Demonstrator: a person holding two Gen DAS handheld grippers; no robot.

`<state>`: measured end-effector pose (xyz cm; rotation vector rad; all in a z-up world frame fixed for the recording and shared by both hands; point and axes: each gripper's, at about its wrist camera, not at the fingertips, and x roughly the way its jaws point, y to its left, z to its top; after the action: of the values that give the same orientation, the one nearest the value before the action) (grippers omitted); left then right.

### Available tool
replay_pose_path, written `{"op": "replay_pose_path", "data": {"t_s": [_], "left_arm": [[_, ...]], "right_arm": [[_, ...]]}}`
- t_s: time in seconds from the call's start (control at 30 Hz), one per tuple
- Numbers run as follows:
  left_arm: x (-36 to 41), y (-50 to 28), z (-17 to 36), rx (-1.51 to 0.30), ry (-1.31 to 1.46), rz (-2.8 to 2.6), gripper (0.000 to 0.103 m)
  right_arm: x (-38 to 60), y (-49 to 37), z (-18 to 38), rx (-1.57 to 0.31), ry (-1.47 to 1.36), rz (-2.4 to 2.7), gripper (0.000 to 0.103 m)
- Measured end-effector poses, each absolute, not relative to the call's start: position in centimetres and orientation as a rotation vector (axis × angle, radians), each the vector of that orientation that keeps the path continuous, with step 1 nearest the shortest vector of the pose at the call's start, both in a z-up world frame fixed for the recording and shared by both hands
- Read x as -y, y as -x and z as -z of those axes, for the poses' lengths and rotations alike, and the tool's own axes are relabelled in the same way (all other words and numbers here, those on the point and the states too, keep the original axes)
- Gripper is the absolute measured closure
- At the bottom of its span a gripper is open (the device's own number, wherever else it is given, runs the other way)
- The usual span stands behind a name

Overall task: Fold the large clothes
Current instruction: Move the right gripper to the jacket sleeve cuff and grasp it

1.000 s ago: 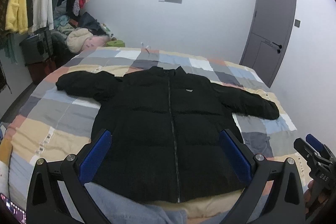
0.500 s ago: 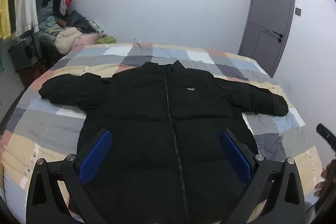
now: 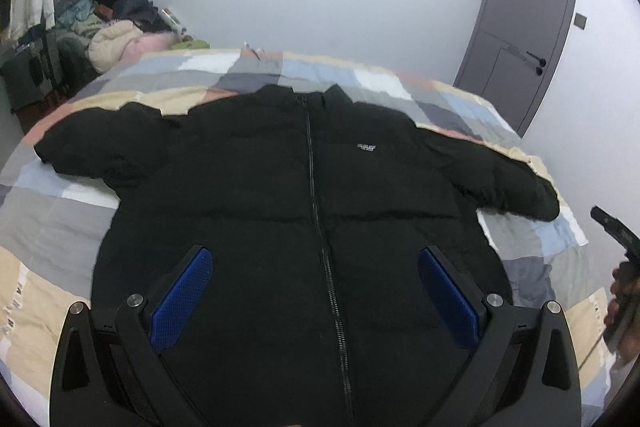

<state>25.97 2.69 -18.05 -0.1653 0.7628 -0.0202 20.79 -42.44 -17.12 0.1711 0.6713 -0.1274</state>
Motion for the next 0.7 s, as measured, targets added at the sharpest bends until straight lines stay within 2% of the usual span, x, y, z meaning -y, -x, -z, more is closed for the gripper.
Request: {"op": "replay_pose_path", "data": {"t_s": [0.3,0.7], "left_arm": [[-1.2,-29.8,22.3,-0.835,0.133,0.007,0.000],[-0.3,-32.5,24.8,-0.899,0.151,-0.016,0.000]], "right_arm": [[48.2,-27.1,22.8,-0.701,-0.192,0.215,0.000],[52.9,-32.1,28.9,-0.725,-0.291,0.278,0.000]]}}
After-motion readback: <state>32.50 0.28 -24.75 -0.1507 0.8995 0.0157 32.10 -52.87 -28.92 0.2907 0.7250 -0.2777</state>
